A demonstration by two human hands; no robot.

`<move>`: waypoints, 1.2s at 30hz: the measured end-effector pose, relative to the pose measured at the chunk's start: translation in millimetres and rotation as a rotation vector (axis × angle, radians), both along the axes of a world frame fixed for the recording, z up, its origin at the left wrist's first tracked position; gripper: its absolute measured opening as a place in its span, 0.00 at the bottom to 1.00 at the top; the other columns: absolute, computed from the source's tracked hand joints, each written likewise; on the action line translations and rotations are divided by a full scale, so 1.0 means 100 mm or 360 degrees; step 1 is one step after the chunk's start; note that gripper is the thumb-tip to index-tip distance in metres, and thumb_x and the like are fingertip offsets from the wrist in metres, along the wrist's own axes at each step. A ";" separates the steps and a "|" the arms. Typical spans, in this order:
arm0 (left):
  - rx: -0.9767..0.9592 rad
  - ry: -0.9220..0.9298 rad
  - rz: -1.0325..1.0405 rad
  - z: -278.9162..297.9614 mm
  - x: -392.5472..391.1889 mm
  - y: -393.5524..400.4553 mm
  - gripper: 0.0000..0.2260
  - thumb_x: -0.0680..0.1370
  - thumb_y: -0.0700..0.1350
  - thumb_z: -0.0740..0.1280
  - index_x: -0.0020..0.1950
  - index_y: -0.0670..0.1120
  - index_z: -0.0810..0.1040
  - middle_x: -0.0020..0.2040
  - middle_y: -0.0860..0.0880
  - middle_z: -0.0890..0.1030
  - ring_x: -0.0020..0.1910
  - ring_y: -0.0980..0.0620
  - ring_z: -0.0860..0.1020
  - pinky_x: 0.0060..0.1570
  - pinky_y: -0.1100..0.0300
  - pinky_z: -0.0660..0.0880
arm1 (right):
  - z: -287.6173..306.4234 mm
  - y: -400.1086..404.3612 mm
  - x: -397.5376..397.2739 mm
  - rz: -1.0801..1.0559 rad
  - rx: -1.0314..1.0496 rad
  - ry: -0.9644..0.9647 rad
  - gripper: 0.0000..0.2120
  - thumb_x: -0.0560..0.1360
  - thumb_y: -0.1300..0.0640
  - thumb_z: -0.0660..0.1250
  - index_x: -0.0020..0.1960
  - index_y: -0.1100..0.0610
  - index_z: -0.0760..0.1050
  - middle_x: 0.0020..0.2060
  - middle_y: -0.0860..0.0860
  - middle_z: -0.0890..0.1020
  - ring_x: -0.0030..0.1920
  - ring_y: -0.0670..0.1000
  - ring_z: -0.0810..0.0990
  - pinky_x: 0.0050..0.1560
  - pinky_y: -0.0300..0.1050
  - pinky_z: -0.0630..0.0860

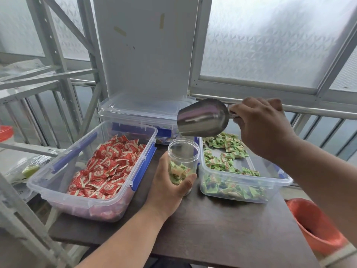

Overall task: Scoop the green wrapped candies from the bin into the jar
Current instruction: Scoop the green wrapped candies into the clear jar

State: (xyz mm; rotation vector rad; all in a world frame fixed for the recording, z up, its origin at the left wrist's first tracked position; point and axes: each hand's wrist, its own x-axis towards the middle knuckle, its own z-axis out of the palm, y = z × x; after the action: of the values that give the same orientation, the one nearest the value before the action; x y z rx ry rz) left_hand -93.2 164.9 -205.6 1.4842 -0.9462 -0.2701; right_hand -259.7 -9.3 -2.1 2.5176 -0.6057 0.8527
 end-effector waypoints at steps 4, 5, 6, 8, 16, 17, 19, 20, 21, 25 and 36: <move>0.0004 0.0040 0.0003 0.00 0.00 0.00 0.36 0.74 0.59 0.83 0.78 0.63 0.70 0.67 0.60 0.82 0.65 0.59 0.83 0.65 0.52 0.82 | -0.16 -0.19 -0.07 -0.0483 0.0697 0.0256 0.06 0.79 0.58 0.65 0.44 0.50 0.78 0.40 0.51 0.80 0.39 0.54 0.78 0.39 0.47 0.73; 0.0012 0.0044 0.0005 0.00 0.00 0.00 0.37 0.74 0.58 0.83 0.78 0.63 0.70 0.67 0.60 0.82 0.65 0.59 0.83 0.65 0.53 0.81 | -0.21 -0.23 -0.10 -0.0580 0.0852 0.0303 0.07 0.80 0.57 0.65 0.46 0.51 0.79 0.41 0.52 0.81 0.39 0.54 0.79 0.37 0.47 0.75; 0.0026 0.0046 0.0003 0.00 0.01 0.00 0.37 0.73 0.58 0.84 0.79 0.63 0.70 0.67 0.60 0.83 0.64 0.59 0.83 0.65 0.55 0.81 | -0.27 -0.26 -0.12 -0.0657 0.0934 0.0347 0.07 0.81 0.56 0.64 0.48 0.52 0.81 0.41 0.53 0.81 0.39 0.54 0.80 0.38 0.48 0.77; 0.0045 0.0018 0.0012 0.01 0.03 0.00 0.38 0.74 0.59 0.84 0.79 0.63 0.70 0.67 0.62 0.83 0.65 0.62 0.82 0.64 0.64 0.80 | -0.36 -0.32 -0.19 -0.0771 0.0943 0.0397 0.07 0.81 0.55 0.65 0.50 0.54 0.82 0.42 0.54 0.81 0.41 0.55 0.81 0.43 0.51 0.82; 0.0352 -0.0053 0.0179 0.02 0.05 -0.14 0.58 0.74 0.74 0.71 0.90 0.60 0.36 0.89 0.57 0.49 0.87 0.60 0.48 0.82 0.58 0.48 | -0.21 -0.37 -0.27 -0.0887 0.1045 0.0495 0.12 0.74 0.47 0.71 0.45 0.56 0.84 0.38 0.53 0.84 0.39 0.55 0.83 0.45 0.53 0.85; 0.0400 -0.0053 0.0158 0.03 0.07 -0.17 0.58 0.74 0.74 0.69 0.90 0.58 0.34 0.91 0.56 0.46 0.88 0.58 0.45 0.83 0.58 0.46 | -0.18 -0.37 -0.26 -0.0880 0.1056 0.0521 0.14 0.74 0.46 0.71 0.44 0.57 0.84 0.37 0.54 0.84 0.39 0.55 0.83 0.44 0.52 0.85; 0.0462 -0.0004 0.0118 0.05 0.13 -0.26 0.57 0.77 0.70 0.70 0.90 0.55 0.33 0.92 0.54 0.46 0.90 0.54 0.48 0.81 0.60 0.46 | -0.17 -0.36 -0.21 -0.0868 0.1058 0.0574 0.20 0.73 0.40 0.71 0.40 0.59 0.83 0.34 0.54 0.84 0.36 0.55 0.82 0.39 0.48 0.83; 0.0478 0.0030 0.0106 0.07 0.17 -0.30 0.56 0.79 0.68 0.71 0.90 0.54 0.34 0.92 0.53 0.48 0.90 0.53 0.50 0.80 0.61 0.48 | -0.18 -0.35 -0.17 -0.0867 0.1049 0.0611 0.24 0.74 0.38 0.69 0.38 0.60 0.82 0.33 0.54 0.82 0.35 0.54 0.81 0.35 0.45 0.80; 0.0480 0.0050 0.0101 0.09 0.19 -0.34 0.55 0.80 0.66 0.72 0.91 0.54 0.36 0.92 0.52 0.51 0.89 0.52 0.53 0.80 0.62 0.49 | -0.21 -0.35 -0.12 -0.0866 0.1034 0.0653 0.26 0.75 0.38 0.67 0.36 0.60 0.81 0.32 0.54 0.81 0.34 0.54 0.79 0.32 0.43 0.76; 0.0402 -0.0043 0.0140 0.04 0.20 -0.36 0.53 0.77 0.69 0.68 0.92 0.53 0.41 0.91 0.51 0.58 0.88 0.52 0.59 0.81 0.61 0.55 | -0.43 -0.45 0.06 -0.0873 0.1063 0.0668 0.24 0.77 0.42 0.63 0.33 0.60 0.76 0.34 0.54 0.79 0.32 0.52 0.74 0.36 0.44 0.74; 0.0353 -0.0105 0.0207 -0.07 0.26 -0.32 0.46 0.80 0.61 0.76 0.91 0.59 0.53 0.86 0.56 0.69 0.83 0.56 0.69 0.83 0.51 0.66 | -0.88 -0.62 0.53 -0.0791 0.1200 0.0418 0.03 0.75 0.59 0.66 0.44 0.56 0.71 0.42 0.53 0.76 0.44 0.58 0.80 0.39 0.46 0.75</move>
State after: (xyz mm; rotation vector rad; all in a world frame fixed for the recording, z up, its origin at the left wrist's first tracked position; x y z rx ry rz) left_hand -66.8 132.9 -212.1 1.7602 -0.8890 -0.2379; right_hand -207.0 -71.0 -90.6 2.8026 -1.6009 0.0976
